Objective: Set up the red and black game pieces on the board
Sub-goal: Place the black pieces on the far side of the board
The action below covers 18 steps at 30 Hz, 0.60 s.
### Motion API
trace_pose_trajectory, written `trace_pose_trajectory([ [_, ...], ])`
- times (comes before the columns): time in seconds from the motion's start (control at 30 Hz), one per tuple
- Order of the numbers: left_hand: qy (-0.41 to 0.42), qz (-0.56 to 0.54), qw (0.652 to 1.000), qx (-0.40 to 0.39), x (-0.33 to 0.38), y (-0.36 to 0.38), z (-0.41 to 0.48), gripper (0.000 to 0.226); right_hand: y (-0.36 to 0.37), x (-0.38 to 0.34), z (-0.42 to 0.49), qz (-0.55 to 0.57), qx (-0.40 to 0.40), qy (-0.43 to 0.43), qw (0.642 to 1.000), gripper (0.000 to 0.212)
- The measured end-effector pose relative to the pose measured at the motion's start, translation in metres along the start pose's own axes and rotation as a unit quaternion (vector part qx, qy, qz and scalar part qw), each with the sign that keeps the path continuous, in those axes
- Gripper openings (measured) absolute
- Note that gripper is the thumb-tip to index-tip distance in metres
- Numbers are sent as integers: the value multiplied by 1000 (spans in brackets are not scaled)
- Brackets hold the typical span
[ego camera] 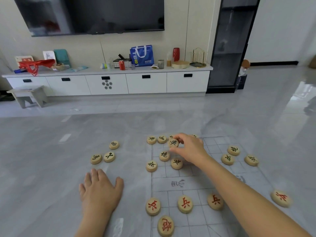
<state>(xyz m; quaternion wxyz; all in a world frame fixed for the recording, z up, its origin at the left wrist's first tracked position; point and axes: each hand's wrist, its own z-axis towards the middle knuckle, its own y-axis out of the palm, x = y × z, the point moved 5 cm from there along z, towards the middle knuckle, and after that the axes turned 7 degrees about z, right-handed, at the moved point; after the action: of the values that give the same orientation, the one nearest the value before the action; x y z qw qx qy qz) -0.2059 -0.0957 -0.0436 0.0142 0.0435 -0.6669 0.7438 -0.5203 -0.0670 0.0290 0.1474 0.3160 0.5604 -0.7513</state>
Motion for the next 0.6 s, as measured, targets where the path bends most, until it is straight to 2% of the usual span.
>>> trace_pose_trajectory([
  [0.23,7,9,1000,7,-2,2,1,78,-23,29,-1,11,34,18,999,32],
  [0.43,4,19,1000,-2,-6,4,4,65,-51,68,0,5,50,65,997,38],
  [0.53,10,-5,1000,-4,-12,3,9,52,-69,91,0,3,70,81,994,36],
  [0.6,13,-15,1000,-24,-14,3,13,59,-84,104,-1,-4,77,94,993,31],
])
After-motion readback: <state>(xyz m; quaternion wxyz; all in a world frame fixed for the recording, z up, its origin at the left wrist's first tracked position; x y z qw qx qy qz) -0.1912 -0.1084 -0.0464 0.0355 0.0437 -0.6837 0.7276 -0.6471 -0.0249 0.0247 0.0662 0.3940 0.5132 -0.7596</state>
